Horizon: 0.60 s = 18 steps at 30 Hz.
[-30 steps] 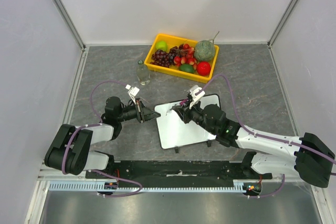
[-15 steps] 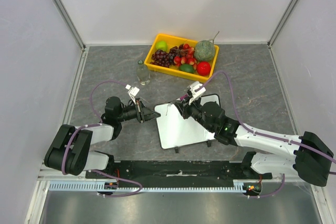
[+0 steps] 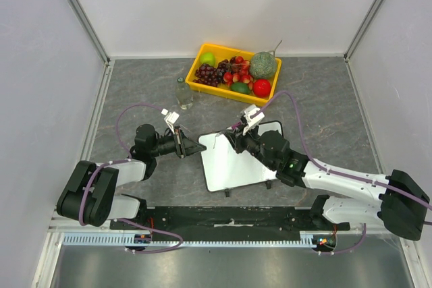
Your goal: Write a sentence on the whiteboard
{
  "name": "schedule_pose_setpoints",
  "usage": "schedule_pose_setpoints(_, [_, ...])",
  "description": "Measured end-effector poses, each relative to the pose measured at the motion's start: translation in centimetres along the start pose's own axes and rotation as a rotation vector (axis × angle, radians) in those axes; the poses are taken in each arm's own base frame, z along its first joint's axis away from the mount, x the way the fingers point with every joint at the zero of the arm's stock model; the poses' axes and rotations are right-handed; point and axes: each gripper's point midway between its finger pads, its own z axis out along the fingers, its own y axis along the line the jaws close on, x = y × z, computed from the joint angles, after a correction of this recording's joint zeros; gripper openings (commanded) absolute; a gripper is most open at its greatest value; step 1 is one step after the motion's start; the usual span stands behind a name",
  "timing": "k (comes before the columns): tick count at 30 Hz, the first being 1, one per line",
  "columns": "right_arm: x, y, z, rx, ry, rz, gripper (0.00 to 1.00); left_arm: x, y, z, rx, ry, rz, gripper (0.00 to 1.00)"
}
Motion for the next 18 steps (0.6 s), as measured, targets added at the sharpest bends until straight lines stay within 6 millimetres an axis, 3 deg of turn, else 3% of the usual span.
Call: schedule_pose_setpoints(18, [2.3,0.4,-1.7,-0.060,0.054,-0.005,0.00,0.0,0.3,0.1,0.001,-0.001,0.001,0.02])
